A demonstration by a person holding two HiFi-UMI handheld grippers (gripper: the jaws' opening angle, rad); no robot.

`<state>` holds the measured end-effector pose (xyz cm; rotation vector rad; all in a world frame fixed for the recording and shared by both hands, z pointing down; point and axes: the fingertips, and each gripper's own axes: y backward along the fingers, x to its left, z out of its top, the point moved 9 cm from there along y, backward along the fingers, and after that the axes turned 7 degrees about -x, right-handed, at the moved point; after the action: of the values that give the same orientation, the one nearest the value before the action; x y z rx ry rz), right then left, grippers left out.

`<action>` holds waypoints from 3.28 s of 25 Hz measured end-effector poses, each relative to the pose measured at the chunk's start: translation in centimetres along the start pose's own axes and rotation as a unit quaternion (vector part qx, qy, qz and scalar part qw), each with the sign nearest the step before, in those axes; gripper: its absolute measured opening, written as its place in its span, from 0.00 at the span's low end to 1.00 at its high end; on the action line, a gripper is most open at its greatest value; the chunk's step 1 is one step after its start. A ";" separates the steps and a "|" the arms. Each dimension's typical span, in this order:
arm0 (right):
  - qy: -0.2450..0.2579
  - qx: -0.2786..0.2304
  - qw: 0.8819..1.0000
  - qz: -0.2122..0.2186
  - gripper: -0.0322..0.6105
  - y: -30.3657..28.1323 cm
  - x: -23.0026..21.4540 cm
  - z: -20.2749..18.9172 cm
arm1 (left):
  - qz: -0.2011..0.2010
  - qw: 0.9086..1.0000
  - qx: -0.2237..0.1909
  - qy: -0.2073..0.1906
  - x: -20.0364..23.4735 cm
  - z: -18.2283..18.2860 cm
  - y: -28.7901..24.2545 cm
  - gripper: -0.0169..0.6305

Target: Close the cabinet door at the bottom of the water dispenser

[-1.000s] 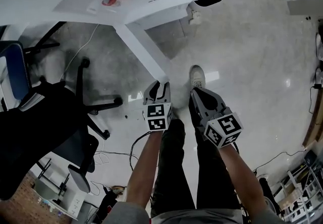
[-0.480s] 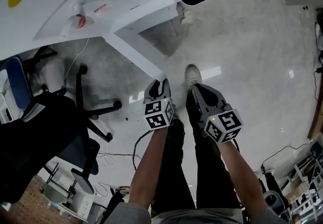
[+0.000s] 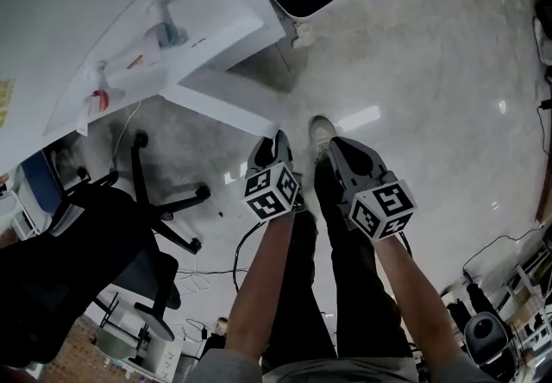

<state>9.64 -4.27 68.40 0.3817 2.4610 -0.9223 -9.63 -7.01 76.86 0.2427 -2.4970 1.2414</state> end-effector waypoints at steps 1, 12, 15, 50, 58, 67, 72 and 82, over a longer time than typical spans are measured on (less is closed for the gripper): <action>-0.002 -0.002 1.000 -0.002 0.06 0.0 -0.3 0.3 | -0.001 1.000 0.000 0.001 -0.4 0.3 -0.3 0.18; -0.024 -0.008 0.999 -0.024 0.06 -0.6 -3.3 2.4 | 0.007 0.999 0.007 0.035 -3.8 3.3 -4.3 0.18; -0.029 -0.010 0.999 -0.029 0.06 -0.8 -4.0 3.2 | 0.006 0.999 0.009 0.041 -4.7 4.4 -5.4 0.18; -0.060 -0.014 0.996 -0.070 0.06 -4.7 -10.4 8.1 | 0.010 0.999 -0.026 0.017 -7.2 13.6 -15.9 0.04; -0.061 -0.012 0.996 -0.068 0.06 -5.5 -10.6 8.4 | 0.010 0.999 -0.033 0.017 -7.0 15.0 -16.9 0.04; -0.057 -0.015 0.996 -0.063 0.06 -5.7 -9.6 9.0 | 0.001 1.000 -0.021 0.022 -7.1 14.2 -15.4 0.04; -0.056 -0.017 0.996 -0.060 0.06 -5.7 -8.5 8.6 | -0.015 1.000 -0.010 0.022 -6.8 13.3 -12.8 0.04; -0.060 -0.022 0.998 -0.026 0.06 -4.3 -2.8 7.3 | -0.059 0.998 -0.012 0.006 -5.4 11.4 -2.4 0.04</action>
<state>12.71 -12.62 67.46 0.2398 2.3871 -0.8835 -6.50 -17.50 70.23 0.3710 -2.4465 1.1626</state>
